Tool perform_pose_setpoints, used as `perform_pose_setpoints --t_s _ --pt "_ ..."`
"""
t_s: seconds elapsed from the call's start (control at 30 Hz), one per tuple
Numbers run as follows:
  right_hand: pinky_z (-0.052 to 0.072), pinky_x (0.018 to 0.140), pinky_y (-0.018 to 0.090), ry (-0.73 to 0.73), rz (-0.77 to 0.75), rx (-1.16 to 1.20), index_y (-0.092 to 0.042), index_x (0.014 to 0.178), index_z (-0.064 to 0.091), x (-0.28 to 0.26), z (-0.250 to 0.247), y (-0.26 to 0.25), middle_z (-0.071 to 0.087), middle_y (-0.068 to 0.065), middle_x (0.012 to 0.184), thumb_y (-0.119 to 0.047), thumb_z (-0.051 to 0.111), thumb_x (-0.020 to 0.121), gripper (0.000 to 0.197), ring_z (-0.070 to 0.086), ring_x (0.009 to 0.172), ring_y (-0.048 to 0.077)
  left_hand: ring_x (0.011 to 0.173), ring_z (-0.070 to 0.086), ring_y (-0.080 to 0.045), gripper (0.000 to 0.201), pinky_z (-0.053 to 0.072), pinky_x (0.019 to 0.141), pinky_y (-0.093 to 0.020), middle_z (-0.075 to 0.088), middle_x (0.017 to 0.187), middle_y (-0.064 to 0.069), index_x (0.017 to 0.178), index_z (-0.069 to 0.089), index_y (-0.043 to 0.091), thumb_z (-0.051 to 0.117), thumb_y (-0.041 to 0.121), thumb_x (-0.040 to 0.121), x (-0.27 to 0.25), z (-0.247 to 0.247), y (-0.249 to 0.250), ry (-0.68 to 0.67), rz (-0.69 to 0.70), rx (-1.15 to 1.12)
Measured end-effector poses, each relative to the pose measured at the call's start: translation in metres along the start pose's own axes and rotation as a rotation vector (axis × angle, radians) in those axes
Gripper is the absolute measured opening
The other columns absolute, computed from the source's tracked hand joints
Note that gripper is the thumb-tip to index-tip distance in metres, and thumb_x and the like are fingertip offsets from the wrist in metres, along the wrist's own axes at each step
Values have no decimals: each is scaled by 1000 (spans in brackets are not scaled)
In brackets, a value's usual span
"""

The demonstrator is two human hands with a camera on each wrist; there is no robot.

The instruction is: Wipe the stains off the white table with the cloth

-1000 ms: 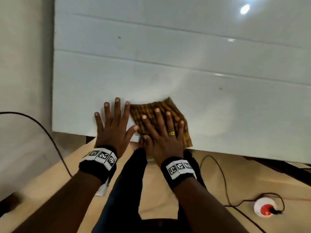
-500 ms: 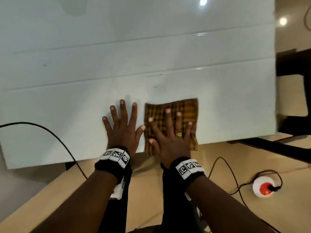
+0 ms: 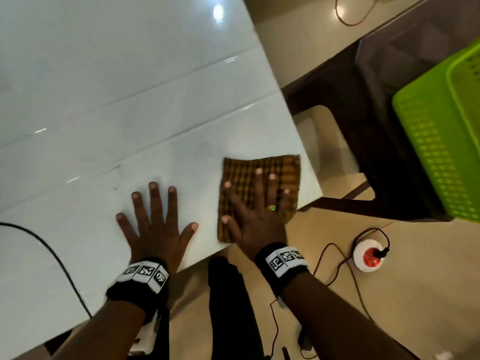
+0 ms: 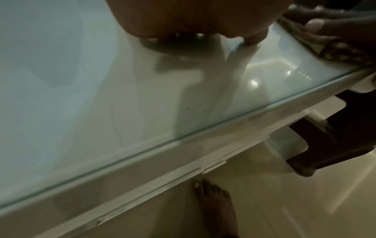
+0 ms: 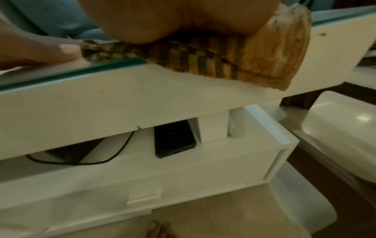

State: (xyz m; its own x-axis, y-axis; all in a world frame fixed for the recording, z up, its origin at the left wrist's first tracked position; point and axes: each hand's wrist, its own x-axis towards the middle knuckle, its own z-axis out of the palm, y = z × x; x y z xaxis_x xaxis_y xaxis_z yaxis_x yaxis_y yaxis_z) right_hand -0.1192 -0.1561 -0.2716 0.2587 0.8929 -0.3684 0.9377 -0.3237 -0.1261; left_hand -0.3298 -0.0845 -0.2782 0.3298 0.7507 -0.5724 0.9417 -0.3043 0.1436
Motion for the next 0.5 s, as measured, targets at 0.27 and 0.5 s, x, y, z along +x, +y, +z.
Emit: perform_pose_setpoints --t_s 0.27,0.5 --pt "4 112 74 33 233 27 -47 155 7 18 -13 110 -1 6 168 -61 22 98 61 0 153 37 149 -27 -33 90 -1 114 -74 -30 162 -2 154 -19 33 9 79 82 3 -4 5 -78 -76 -23" --pt "2 109 78 17 279 -9 -40 157 -1 25 -22 108 -12 16 166 -58 20 100 64 -12 151 42 143 -38 -34 100 -14 112 -70 -43 155 -1 144 -38 38 1 92 69 4 -16 7 -175 -47 -31"
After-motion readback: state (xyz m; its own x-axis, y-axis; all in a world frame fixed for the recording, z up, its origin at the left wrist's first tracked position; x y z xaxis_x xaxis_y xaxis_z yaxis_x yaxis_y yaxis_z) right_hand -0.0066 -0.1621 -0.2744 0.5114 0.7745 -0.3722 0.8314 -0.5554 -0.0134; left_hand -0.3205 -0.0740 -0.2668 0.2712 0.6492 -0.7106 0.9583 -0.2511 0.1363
